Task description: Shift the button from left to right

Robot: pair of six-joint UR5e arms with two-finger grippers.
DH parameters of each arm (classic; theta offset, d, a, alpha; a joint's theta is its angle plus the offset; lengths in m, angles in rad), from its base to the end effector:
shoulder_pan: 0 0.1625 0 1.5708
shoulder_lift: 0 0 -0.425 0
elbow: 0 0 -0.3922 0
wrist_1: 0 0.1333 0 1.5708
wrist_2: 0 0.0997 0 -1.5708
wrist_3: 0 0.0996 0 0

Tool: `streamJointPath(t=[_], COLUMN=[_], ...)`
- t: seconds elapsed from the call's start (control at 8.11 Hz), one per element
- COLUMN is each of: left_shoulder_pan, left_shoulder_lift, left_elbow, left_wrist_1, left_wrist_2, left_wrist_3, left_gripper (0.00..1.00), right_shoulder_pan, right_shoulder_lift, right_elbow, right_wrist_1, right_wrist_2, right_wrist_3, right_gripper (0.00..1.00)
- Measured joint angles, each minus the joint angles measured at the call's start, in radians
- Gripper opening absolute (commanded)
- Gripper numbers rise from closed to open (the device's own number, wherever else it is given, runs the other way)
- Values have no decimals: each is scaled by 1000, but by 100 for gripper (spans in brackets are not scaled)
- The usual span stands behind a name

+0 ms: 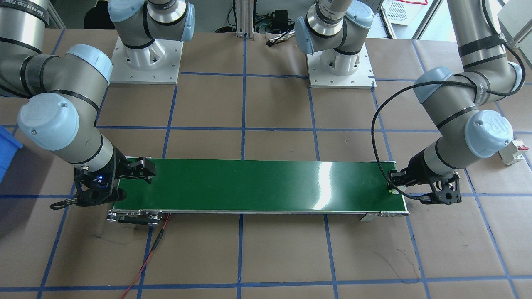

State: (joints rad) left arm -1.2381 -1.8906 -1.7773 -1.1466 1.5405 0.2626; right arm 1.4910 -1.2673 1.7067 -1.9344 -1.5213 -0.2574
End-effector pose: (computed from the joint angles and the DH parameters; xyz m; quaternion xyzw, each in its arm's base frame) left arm 0.0546 -0.5755 0.2597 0.0358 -0.9979 -0.0443 0.0294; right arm 0.0920 -0.5830 0.2945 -0.0877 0.9951 0.0332 0.0307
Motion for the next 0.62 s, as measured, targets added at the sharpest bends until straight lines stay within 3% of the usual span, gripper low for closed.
streamJointPath(t=[0.12, 0.49, 0.62], left_shoulder_pan=[-4, -111, -161], left_shoulder_lift=[10, 131, 195], left_elbow=[2, 9, 10], left_wrist_1=[-14, -153, -204], left_wrist_2=[4, 3, 2], left_wrist_3=[-5, -77, -128], left_gripper=[100, 100, 100], right_shoulder_pan=[0, -1, -1], right_shoulder_lift=[1, 1, 1], right_elbow=[1, -1, 0], right_wrist_1=[-2, -4, -4], right_wrist_2=[12, 184, 214], right_wrist_3=[4, 130, 157], right_gripper=[100, 100, 100])
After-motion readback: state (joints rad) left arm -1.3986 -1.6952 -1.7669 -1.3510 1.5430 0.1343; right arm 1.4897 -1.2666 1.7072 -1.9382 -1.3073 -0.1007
